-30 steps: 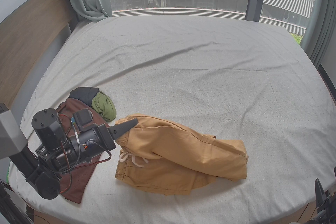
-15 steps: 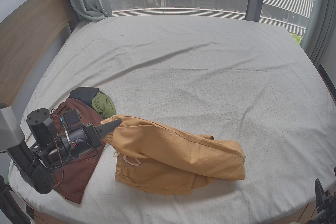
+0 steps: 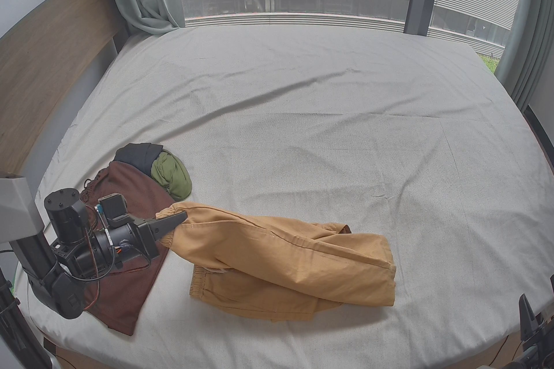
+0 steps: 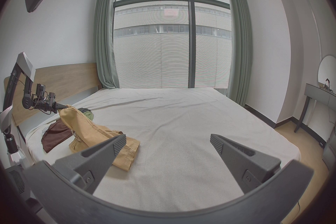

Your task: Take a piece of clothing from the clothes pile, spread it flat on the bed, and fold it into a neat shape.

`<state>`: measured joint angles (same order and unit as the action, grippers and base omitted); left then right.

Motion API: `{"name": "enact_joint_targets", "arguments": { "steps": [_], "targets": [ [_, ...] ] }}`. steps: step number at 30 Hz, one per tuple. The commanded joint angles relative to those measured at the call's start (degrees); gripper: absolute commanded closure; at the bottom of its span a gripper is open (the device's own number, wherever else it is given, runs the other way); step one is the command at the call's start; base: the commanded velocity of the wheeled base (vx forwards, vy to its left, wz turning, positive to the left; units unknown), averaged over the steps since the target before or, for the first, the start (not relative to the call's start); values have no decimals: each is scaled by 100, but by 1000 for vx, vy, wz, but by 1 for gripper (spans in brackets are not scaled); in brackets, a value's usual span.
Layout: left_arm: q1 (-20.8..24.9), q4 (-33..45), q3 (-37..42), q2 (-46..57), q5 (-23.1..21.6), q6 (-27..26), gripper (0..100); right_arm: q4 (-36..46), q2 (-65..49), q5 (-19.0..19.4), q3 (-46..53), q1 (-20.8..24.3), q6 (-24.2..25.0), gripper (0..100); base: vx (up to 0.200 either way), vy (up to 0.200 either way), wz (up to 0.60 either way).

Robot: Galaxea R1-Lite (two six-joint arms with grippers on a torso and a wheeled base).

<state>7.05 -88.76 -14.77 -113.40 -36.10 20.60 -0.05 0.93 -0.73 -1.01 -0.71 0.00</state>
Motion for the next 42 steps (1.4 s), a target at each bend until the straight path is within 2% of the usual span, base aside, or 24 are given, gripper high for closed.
{"name": "enact_joint_targets", "arguments": {
  "steps": [1,11,27,30,34,36,39,40,42],
  "targets": [
    [-98,-1,1,-148,-3,-12,100,-4,-93,3,84,9,0,0,0,0,0],
    [-379,-1,-34,-359,-38,-162,100,-4,-93,3,84,9,-18,0,0,0,0],
    [-362,-1,-17,-482,-135,-302,100,-13,-93,73,84,18,-97,0,0,0,0],
    [-362,-1,1,-473,-135,-311,100,-426,-5,91,-479,62,-97,0,0,0,0],
    [-362,-1,-17,-508,-135,-399,100,-496,1015,91,-1428,370,-70,0,0,0,0],
    [-362,-1,-17,-499,-126,-417,100,-514,1445,108,-1525,651,53,0,0,0,0],
    [-371,-1,-34,-490,-126,-408,100,-566,2026,249,-1595,1046,686,0,0,0,0],
    [-371,-1,-43,-490,-126,-408,100,-558,2272,337,-1727,1204,1046,0,0,0,0],
    [-371,-1,-43,-490,-117,-408,100,-558,2456,398,-1850,1292,1230,0,0,0,0]
  ]
}}
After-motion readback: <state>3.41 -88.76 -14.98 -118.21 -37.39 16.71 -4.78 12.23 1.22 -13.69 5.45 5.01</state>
